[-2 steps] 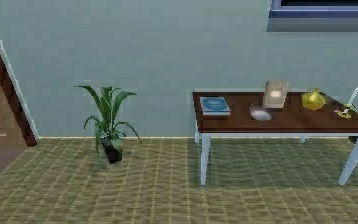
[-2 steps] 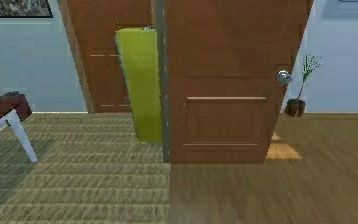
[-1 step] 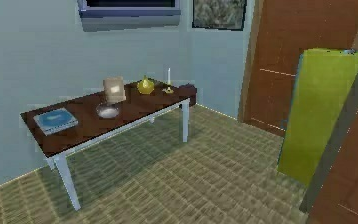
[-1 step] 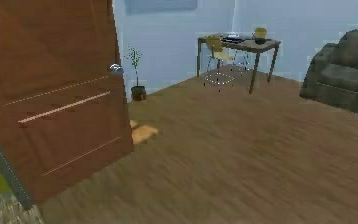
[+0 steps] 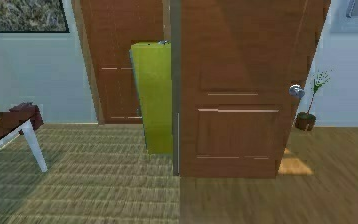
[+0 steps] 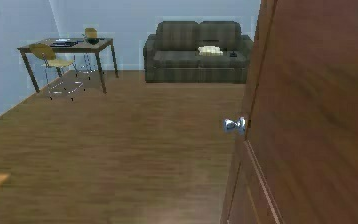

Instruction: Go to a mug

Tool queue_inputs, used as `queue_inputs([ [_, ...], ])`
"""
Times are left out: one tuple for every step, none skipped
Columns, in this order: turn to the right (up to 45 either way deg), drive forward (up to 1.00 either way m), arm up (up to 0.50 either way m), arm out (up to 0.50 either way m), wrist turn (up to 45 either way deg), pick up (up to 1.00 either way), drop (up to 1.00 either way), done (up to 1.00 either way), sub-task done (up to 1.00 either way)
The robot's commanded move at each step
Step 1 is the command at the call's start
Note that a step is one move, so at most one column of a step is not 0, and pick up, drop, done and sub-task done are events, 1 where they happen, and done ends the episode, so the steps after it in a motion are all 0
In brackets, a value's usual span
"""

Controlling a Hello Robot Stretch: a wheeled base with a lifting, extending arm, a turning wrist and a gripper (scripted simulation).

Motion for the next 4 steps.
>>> queue_inputs([
  [0.0, 0.15, 0.00, 0.00, 0.0, 0.00, 0.00, 0.00, 0.00],
  [-45.0, 0.00, 0.00, 0.00, 0.0, 0.00, 0.00, 0.00, 0.00],
  [-33.0, 0.00, 0.00, 0.00, 0.0, 0.00, 0.00, 0.00, 0.00],
  [0.0, 0.20, 0.00, 0.00, 0.0, 0.00, 0.00, 0.00, 0.00],
])
